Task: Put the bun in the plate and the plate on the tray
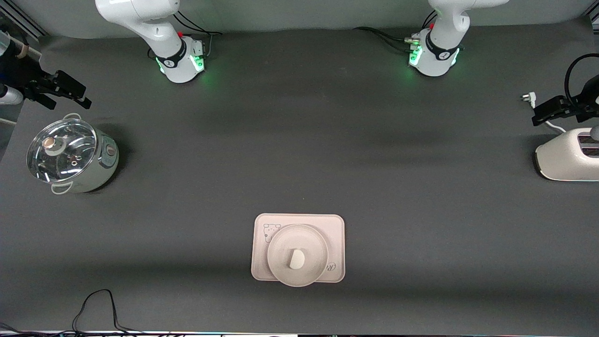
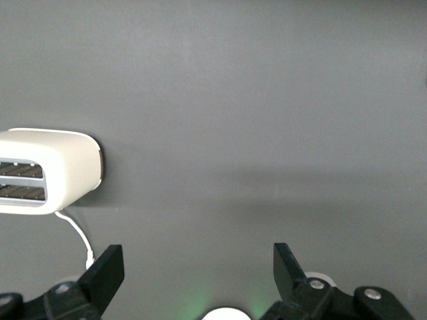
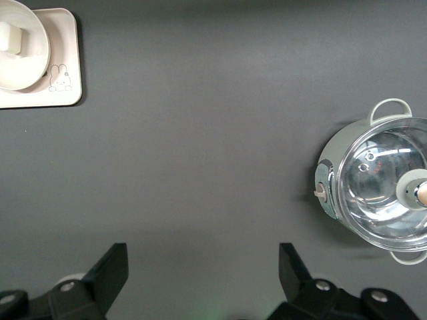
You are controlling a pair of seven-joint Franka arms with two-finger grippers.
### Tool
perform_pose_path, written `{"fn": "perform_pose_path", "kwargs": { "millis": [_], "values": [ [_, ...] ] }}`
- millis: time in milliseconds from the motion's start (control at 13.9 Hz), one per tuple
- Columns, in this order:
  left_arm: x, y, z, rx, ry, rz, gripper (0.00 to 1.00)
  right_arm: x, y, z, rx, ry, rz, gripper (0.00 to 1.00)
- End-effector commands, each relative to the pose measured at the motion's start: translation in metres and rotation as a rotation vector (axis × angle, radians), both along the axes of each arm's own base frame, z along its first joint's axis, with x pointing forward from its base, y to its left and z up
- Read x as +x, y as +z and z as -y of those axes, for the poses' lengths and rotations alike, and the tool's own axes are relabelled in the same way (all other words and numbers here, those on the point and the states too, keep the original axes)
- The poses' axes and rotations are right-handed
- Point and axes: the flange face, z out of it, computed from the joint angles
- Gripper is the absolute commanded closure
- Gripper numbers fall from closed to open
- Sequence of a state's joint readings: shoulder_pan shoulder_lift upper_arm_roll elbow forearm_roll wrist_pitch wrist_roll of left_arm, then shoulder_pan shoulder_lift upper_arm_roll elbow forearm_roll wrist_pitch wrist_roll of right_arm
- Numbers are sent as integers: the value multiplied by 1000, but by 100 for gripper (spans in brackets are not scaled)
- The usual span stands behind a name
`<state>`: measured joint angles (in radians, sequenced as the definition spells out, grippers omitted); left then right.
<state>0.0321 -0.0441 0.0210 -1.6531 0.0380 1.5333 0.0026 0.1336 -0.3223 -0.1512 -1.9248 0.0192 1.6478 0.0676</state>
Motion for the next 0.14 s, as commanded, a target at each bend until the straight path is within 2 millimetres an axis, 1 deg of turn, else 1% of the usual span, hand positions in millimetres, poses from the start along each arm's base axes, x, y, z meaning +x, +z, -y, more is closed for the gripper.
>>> {"fn": "perform_pose_path", "kwargs": {
  "millis": [0, 72],
  "values": [
    [3, 4, -1, -12, -2, 41, 0, -5, -1, 4, 8, 7, -2, 0],
    [4, 5, -2, -12, -2, 42, 0, -5, -1, 4, 7, 7, 0, 0]
  ]
}}
